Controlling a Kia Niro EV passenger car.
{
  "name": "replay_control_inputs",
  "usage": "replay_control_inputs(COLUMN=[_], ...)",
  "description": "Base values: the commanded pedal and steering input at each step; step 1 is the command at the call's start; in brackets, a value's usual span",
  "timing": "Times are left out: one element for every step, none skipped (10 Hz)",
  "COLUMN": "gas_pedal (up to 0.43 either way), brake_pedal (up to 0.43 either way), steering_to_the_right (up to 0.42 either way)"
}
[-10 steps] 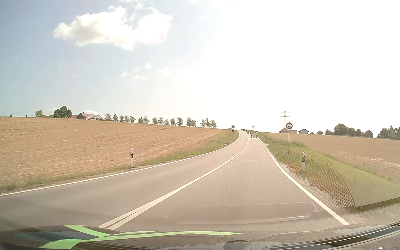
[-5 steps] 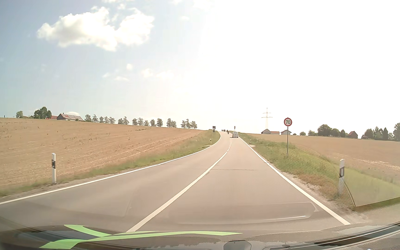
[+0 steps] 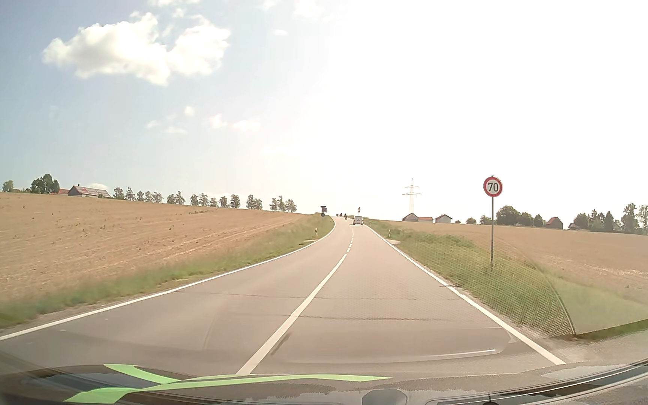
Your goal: Follow the waypoints while adhering to traffic rules and regulations
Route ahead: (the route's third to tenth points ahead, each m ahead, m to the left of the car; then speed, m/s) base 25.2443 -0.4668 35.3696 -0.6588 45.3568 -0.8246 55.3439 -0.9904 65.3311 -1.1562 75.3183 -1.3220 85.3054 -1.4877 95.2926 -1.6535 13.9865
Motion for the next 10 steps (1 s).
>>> replay_control_inputs(gas_pedal=[0.429,0.429,0.441,0.441,0.449,0.461,0.461,0.461,0.449,0.429], brake_pedal=[0.000,0.000,0.000,0.000,0.000,0.000,0.000,0.000,0.000,0.000], steering_to_the_right=[0.039,0.036,0.030,0.023,0.015,0.009,0.007,0.007,0.006,0.001])
